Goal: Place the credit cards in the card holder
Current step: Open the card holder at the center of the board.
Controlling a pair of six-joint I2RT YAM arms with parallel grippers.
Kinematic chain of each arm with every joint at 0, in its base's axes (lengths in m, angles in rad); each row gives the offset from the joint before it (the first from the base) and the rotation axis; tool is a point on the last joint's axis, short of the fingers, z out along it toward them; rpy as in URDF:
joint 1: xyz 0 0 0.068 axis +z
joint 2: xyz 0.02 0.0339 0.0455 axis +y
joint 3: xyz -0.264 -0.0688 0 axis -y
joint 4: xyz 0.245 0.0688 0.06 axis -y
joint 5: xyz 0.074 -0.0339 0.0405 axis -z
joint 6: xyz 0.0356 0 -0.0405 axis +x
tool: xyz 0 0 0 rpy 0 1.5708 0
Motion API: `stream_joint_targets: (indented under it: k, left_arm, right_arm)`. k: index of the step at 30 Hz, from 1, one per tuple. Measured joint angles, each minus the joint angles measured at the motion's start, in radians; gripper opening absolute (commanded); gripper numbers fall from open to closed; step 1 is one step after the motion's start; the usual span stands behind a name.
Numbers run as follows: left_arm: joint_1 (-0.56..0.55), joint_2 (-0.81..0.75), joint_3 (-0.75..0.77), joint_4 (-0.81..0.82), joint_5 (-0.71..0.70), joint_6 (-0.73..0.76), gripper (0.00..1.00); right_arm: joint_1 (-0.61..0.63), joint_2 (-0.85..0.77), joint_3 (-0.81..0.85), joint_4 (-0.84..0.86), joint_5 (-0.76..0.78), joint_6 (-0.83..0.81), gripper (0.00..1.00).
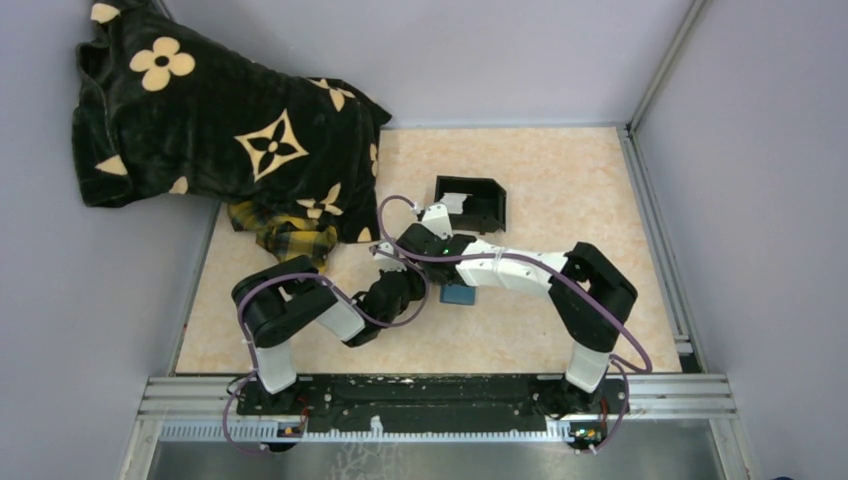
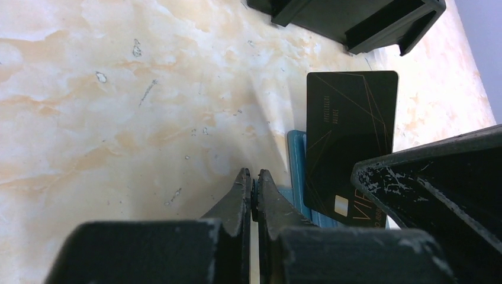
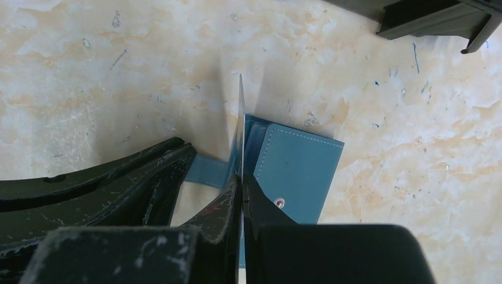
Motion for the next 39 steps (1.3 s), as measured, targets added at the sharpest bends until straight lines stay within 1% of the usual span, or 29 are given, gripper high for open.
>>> stream_joint_targets:
  k: [20,29,35,39]
  left_arm:
    - [-0.044,-0.001,0.0,-0.008,-0.024,-0.026,0.0]
    - [-0.052,-0.017,-0.001,-0.037,-0.039,-0.031,0.0]
    - [-0.057,-0.026,-0.006,-0.046,-0.045,-0.034,0.0]
    - [-0.061,-0.029,-0.006,-0.053,-0.051,-0.034,0.0]
  right_arm:
    - [0.039,-0.045,0.014,-0.179,0.084,0.015,0.0]
    - [0.042,-0.148,0.011,-0.225,0.119,0.029,0.0]
    - [0.043,-0.239,-0.063,-0.248,0.137,0.053,0.0]
    - [0.043,-0.267,-0.101,-0.266,0.137,0.069,0.0]
